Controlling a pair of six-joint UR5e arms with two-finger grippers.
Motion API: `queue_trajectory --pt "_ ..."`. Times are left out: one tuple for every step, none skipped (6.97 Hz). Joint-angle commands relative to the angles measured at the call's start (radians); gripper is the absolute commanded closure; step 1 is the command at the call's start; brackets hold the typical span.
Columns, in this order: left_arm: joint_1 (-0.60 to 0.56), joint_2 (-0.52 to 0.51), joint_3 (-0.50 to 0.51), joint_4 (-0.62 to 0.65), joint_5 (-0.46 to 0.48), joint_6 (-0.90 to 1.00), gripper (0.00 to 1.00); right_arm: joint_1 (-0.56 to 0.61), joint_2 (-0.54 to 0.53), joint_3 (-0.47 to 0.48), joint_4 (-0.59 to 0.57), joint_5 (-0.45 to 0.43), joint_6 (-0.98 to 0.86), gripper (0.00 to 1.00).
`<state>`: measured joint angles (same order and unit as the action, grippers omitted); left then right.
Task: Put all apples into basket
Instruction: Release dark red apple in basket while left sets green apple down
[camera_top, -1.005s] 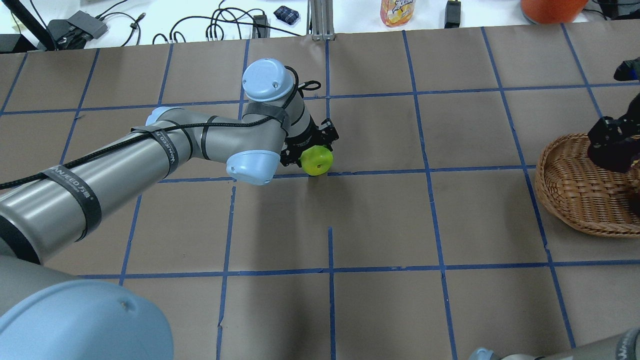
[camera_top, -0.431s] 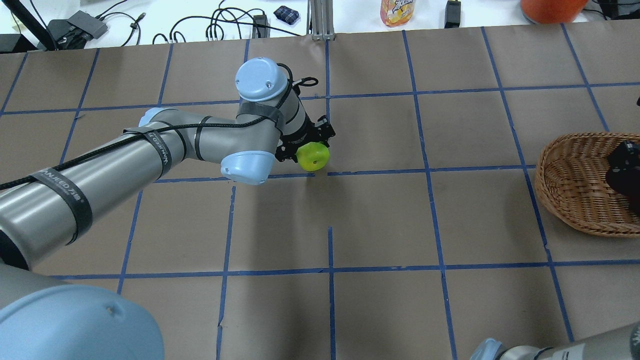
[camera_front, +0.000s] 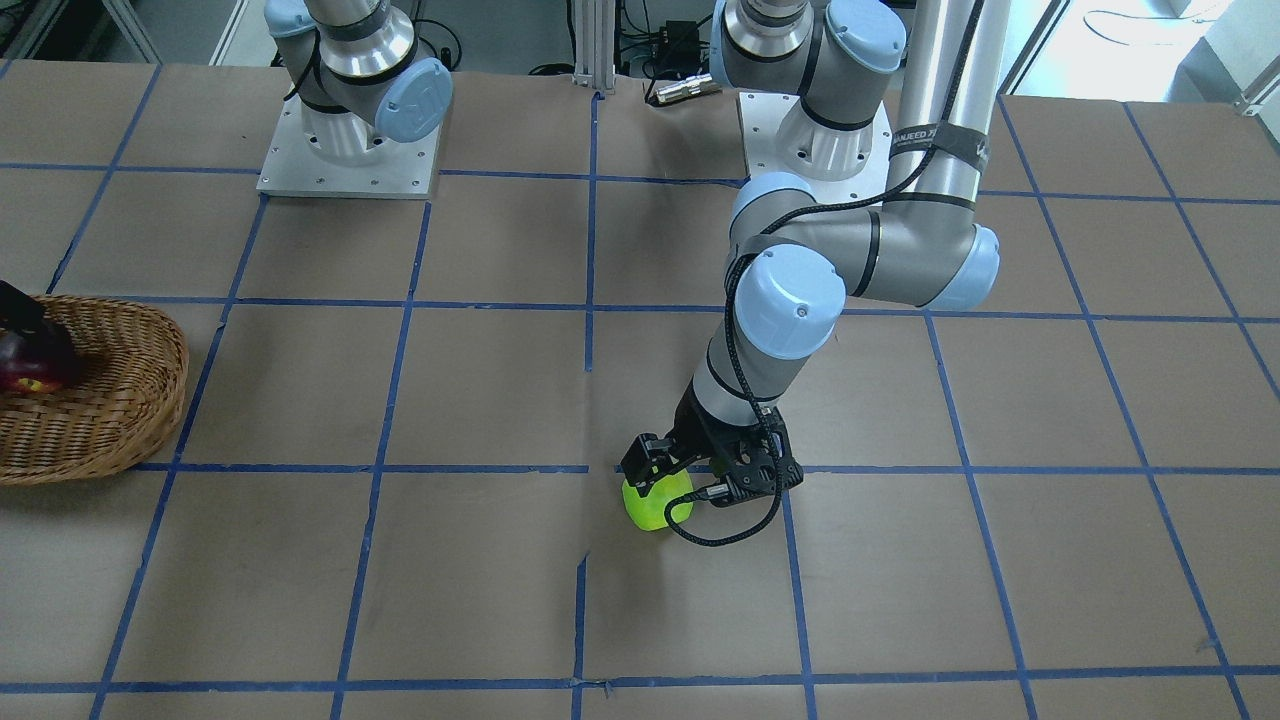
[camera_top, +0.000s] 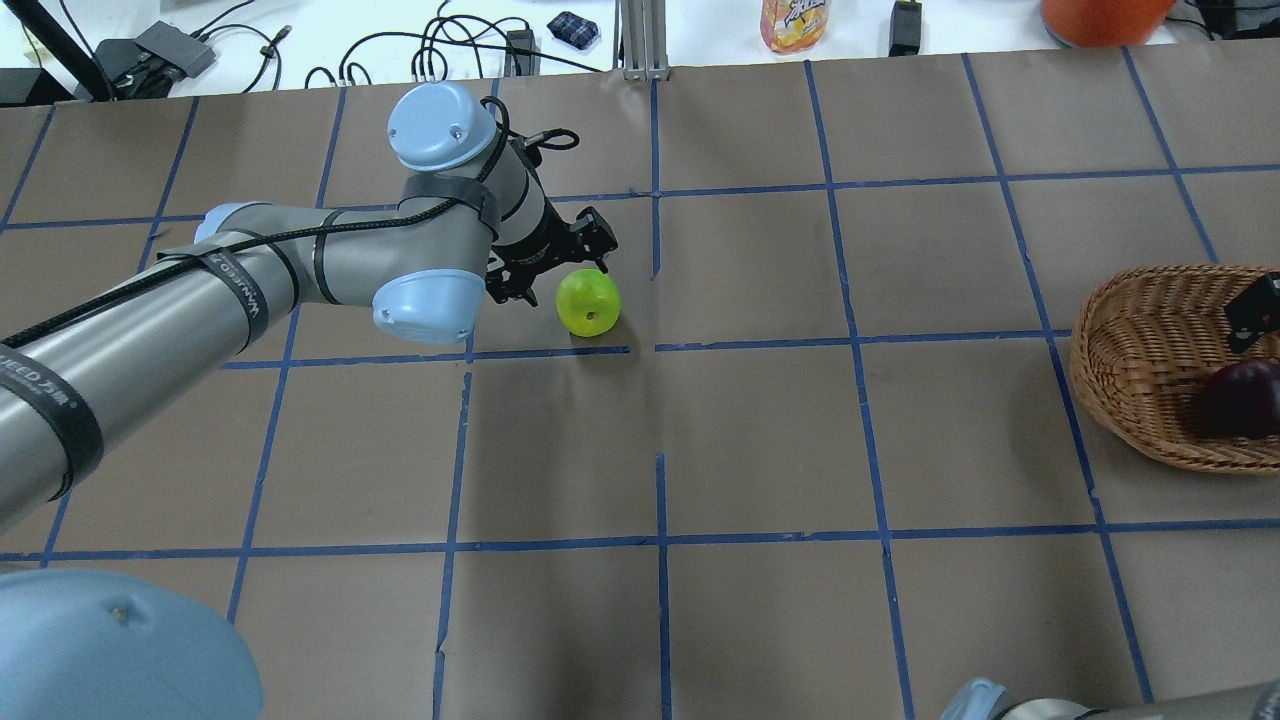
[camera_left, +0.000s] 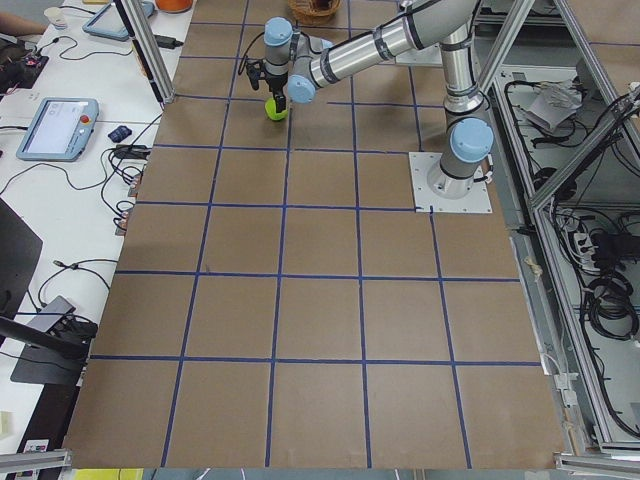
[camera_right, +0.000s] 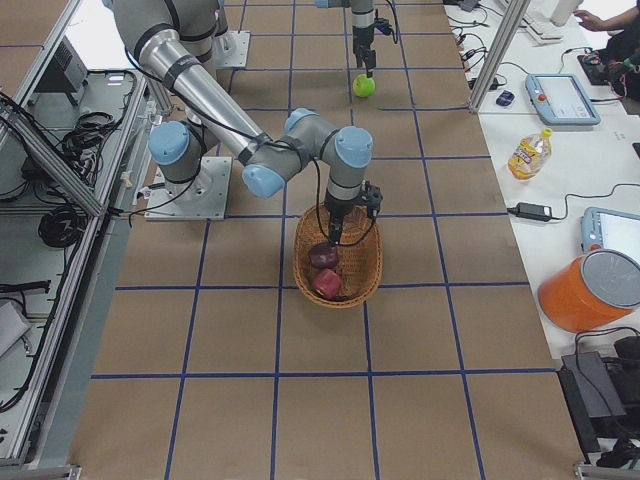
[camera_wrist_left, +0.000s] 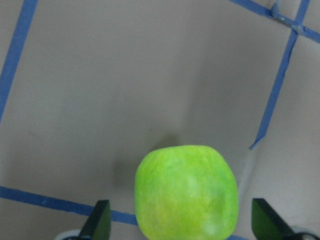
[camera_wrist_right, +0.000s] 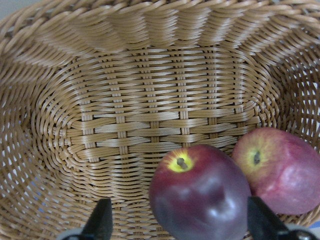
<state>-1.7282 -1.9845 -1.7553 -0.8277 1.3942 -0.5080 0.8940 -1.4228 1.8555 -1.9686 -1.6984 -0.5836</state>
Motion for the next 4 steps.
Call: queue_trajectory --pt "0.021 0.103 0.000 -0.083 -0.070 0.011 0.00 0.130 -0.054 0.002 0.121 0.014 0.027 0.00" --pt "0.050 0.180 0.037 -0.200 -0.013 0.087 0.00 0.255 -0.054 -0.001 0.120 0.102 0.116 0.00" --pt "0.117 0.237 0.116 -0.308 0.008 0.202 0.00 0.380 -0.050 -0.008 0.111 0.127 0.265 0.00" --pt "0.203 0.275 0.205 -0.458 0.022 0.368 0.00 0.502 -0.047 -0.012 0.102 0.132 0.381 0.00"
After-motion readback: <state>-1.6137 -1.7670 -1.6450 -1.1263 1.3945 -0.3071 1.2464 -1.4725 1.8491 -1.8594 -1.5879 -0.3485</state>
